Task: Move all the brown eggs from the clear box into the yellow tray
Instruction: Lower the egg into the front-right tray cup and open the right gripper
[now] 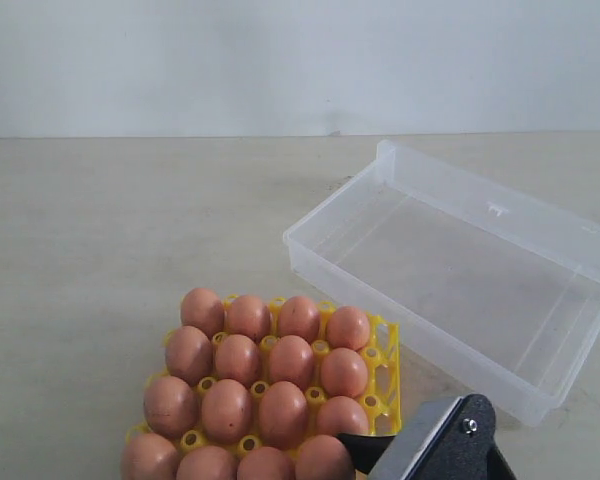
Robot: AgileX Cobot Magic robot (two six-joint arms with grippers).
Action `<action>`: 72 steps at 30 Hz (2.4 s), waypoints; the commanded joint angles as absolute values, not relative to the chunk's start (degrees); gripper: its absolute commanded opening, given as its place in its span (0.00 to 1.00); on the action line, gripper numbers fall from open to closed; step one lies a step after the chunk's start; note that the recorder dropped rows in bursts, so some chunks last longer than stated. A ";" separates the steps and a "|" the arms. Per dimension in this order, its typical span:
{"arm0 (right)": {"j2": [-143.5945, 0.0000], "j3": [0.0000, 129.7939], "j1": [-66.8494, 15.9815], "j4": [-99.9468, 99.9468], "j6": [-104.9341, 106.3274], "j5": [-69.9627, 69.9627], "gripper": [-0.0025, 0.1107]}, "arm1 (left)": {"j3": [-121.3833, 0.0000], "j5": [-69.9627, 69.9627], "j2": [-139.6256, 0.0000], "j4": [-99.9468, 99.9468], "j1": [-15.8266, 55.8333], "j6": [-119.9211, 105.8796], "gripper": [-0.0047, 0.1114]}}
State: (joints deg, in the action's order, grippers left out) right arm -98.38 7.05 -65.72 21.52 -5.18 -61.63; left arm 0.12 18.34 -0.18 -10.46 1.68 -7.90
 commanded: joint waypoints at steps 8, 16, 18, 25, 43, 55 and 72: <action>-99.47 7.99 -65.83 21.92 -5.42 -60.20 0.03 | 0.00 17.80 0.00 -10.91 1.91 -7.69 0.08; -99.47 7.99 -65.83 21.92 -5.42 -57.92 0.28 | 0.00 17.80 0.00 -10.91 1.91 -7.69 0.08; -99.47 7.99 -65.83 21.92 -5.42 -57.92 0.33 | 0.00 17.80 0.00 -10.91 1.91 -7.69 0.08; -99.47 7.99 -65.83 21.92 -5.42 -57.92 0.38 | 0.00 17.80 0.00 -10.91 1.91 -7.69 0.08; -99.47 7.99 -65.83 19.94 -4.35 -53.21 0.59 | 0.00 17.80 0.00 -10.91 1.91 -7.69 0.08; -97.04 7.99 -65.83 21.31 -4.35 -51.55 0.59 | 0.00 17.80 0.00 -10.91 1.91 -7.69 0.08; -97.04 7.99 -65.83 26.87 -4.35 -55.39 0.59 | 0.00 17.80 0.00 -10.91 1.91 -7.69 0.08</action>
State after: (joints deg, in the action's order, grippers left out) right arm -97.31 8.23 -65.72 26.16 -4.61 -53.49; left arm 0.12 18.34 -0.18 -10.46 1.68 -7.90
